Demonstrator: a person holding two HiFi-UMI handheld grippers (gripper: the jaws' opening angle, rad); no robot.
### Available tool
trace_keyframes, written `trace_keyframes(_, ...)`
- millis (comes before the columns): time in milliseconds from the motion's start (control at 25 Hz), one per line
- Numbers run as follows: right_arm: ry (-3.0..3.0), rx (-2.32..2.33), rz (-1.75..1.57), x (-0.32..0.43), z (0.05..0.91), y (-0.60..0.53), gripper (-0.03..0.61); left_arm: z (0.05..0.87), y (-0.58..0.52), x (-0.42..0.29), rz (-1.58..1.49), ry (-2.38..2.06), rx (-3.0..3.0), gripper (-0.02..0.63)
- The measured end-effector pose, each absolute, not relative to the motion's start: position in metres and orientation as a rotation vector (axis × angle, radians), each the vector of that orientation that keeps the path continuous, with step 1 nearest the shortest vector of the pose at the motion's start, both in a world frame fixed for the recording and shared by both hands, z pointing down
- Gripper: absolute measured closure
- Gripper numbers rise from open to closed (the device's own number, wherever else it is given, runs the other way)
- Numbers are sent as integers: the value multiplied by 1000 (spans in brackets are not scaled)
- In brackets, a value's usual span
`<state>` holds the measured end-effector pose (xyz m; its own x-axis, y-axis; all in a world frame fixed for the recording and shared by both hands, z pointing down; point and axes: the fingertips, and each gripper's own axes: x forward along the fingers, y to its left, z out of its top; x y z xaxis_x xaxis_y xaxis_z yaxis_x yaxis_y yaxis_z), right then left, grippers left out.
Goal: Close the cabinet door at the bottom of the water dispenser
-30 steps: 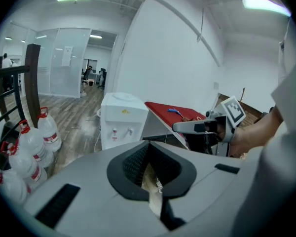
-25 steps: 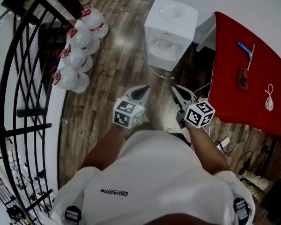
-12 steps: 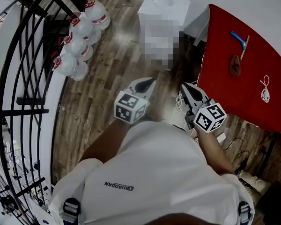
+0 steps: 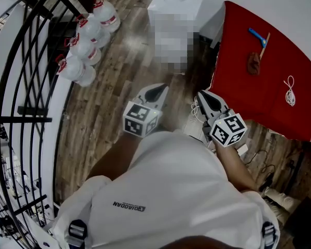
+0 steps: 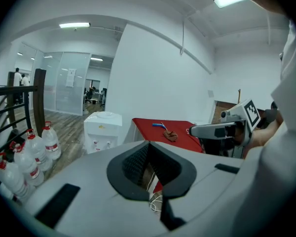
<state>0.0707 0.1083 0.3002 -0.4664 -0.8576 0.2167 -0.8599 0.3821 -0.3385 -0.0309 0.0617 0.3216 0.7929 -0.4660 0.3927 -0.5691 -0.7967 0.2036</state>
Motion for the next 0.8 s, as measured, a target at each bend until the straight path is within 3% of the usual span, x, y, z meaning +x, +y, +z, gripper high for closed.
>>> trace_keyframes(800, -2645, 1597, 618, 54, 300, 134, 557, 316, 98, -37, 469, -791, 2677, 620)
